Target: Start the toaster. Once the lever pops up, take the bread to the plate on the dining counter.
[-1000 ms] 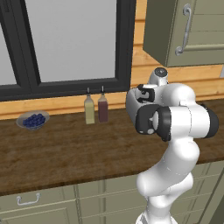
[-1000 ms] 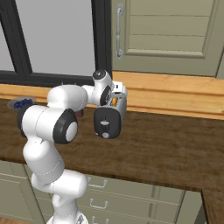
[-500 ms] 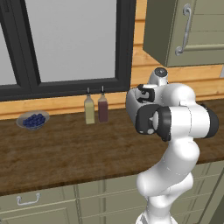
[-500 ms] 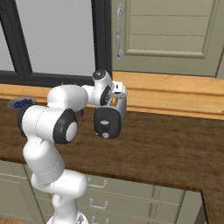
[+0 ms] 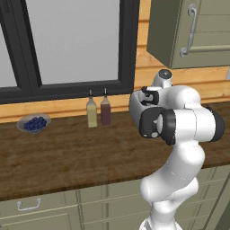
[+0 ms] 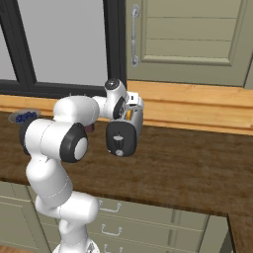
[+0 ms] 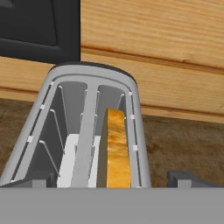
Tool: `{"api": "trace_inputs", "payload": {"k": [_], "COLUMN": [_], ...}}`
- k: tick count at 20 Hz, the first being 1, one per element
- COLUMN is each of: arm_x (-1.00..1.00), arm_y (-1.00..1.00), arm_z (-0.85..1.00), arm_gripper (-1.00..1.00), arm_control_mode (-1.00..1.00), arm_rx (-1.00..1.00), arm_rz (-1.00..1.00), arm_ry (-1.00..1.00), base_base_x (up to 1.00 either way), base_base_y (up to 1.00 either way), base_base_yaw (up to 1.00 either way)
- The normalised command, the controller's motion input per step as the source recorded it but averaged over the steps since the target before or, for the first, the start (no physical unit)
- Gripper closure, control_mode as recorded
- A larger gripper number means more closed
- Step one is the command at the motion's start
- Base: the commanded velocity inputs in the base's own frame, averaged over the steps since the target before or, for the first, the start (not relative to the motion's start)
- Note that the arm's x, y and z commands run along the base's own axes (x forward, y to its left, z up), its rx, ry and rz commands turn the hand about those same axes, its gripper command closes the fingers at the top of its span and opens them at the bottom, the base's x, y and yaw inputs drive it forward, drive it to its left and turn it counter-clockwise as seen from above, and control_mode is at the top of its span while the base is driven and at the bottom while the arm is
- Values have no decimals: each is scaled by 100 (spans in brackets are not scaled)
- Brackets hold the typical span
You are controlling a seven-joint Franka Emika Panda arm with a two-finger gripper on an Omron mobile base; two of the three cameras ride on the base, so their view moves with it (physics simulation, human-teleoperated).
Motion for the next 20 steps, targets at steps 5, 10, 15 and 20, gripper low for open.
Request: {"api": "trace_inputs", "payload": {"k": [5, 10, 15, 20], "arm_x": [0, 0, 0, 0], "arm_y": [0, 0, 0, 0], "arm_z": [0, 0, 0, 0], "arm_gripper": [-100, -100, -100, -100], "arm_control_mode": [-100, -100, -100, -100], "arm_rx": [0, 0, 0, 0], "arm_rz": [0, 0, 0, 0], "arm_ry": [0, 0, 0, 0], "base_base_x": [0, 0, 0, 0], "base_base_y": [0, 0, 0, 0], "base_base_yaw": [0, 0, 0, 0]}}
